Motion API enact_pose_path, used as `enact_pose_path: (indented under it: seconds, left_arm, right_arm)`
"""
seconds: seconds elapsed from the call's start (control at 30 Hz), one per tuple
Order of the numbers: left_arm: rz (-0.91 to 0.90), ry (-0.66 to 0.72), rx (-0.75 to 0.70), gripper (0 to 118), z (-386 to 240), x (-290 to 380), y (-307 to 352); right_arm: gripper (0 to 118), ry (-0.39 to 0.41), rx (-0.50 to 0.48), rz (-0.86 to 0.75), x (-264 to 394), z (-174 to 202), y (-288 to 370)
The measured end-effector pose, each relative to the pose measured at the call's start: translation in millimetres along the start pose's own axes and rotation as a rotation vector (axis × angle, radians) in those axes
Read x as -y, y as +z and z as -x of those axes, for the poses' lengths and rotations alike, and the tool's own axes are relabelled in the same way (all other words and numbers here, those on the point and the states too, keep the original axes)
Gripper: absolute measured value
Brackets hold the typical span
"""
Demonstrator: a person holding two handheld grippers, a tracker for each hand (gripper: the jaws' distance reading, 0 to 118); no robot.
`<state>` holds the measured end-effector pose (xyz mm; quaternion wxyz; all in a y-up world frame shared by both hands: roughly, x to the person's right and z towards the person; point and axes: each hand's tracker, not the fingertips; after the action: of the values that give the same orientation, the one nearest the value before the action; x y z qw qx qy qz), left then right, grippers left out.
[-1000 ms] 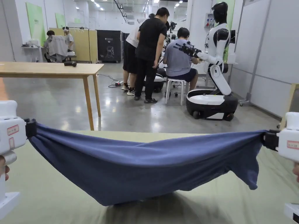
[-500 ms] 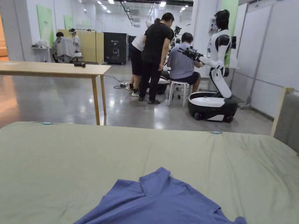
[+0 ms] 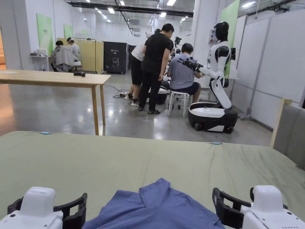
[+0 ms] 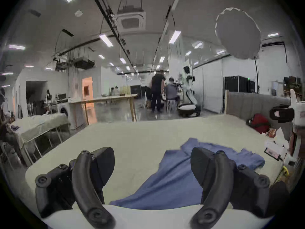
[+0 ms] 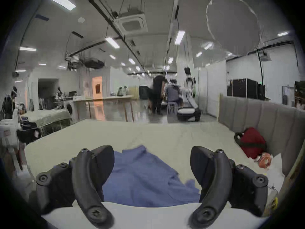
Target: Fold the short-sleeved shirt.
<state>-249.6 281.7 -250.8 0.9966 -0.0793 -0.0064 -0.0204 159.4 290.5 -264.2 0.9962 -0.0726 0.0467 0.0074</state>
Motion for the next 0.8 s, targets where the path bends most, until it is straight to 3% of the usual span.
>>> enact_pose_path:
  seconds: [0.03, 0.07, 0.1, 0.13, 0.17, 0.23, 0.47, 0.5, 0.53, 0.57, 0.6, 0.63, 0.7, 0.8]
  left_arm:
    - [-0.006, -0.012, -0.007, 92, -3.9, -0.9, -1.1]
    - [-0.009, -0.018, -0.001, 79, -5.3, -1.6, -2.9]
    - [0.0, -0.023, 0.002, 46, -6.4, -2.7, -5.8]
    - [0.016, -0.019, 0.016, 13, -5.6, 0.9, -9.5]
    - [0.03, -0.014, 0.03, 2, -3.4, 1.5, -11.7]
    - [0.066, -0.02, 0.044, 2, 5.9, 2.2, -13.9]
    - [0.317, 0.061, -0.03, 2, 87.6, 42.8, -32.8]
    - [0.369, 0.089, -0.044, 5, 103.4, 55.5, -37.9]
    - [0.411, 0.115, -0.049, 18, 114.2, 67.9, -42.8]
    - [0.439, 0.132, -0.071, 48, 122.3, 78.4, -45.6]
    - [0.454, 0.129, -0.108, 97, 129.9, 89.4, -50.0]
    - [0.492, 0.132, -0.117, 97, 134.9, 99.2, -56.6]
    - [0.517, 0.169, -0.075, 108, 136.7, 113.7, -63.4]
    - [0.606, 0.18, -0.078, 105, 130.9, 132.5, -83.4]
  right_arm:
    - [89, -0.002, -0.01, -0.018, -0.1, 8.5, -1.1]
    - [67, -0.002, -0.02, -0.019, 0.0, 14.9, -2.8]
    - [24, 0.003, -0.03, -0.013, 1.6, 22.0, -6.3]
    - [5, 0.021, -0.019, -0.006, 3.3, 29.6, -10.0]
    - [4, 0.027, -0.016, -0.011, 5.3, 33.8, -10.6]
    - [3, 0.02, -0.075, 0.014, 6.1, 38.6, -14.2]
    - [2, 0.044, -0.078, 0.042, 21.6, 48.6, -25.9]
    - [2, 0.042, -0.079, 0.052, 24.5, 49.9, -29.1]
    - [2, 0.039, -0.084, 0.065, 28.3, 51.2, -33.0]
    - [2, 0.037, -0.086, 0.078, 31.8, 52.6, -36.8]
    - [2, 0.037, -0.089, 0.093, 36.1, 54.3, -41.5]
    - [2, 0.034, -0.095, 0.107, 39.6, 56.3, -46.2]
    - [2, 0.032, -0.099, 0.134, 46.8, 60.2, -55.6]
    - [2, 0.037, -0.107, 0.169, 55.1, 65.3, -66.9]
